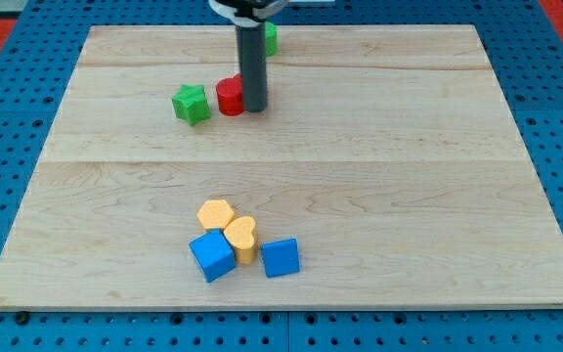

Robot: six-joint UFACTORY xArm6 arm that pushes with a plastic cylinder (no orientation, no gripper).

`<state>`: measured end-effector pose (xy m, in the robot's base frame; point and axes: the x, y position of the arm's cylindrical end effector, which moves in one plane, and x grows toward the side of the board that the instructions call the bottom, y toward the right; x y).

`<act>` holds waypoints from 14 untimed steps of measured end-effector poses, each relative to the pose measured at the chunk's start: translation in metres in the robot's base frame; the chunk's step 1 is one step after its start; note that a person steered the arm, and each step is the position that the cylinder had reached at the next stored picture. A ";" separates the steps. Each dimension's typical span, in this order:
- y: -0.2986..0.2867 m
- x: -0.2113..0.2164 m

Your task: Move the green star into the red circle

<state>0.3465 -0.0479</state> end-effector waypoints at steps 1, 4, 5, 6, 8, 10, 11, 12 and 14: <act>0.004 -0.041; -0.034 0.009; -0.040 0.034; -0.067 0.010; 0.042 -0.026; -0.054 0.053; -0.131 0.056; -0.099 0.023; -0.106 0.046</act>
<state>0.3926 -0.1535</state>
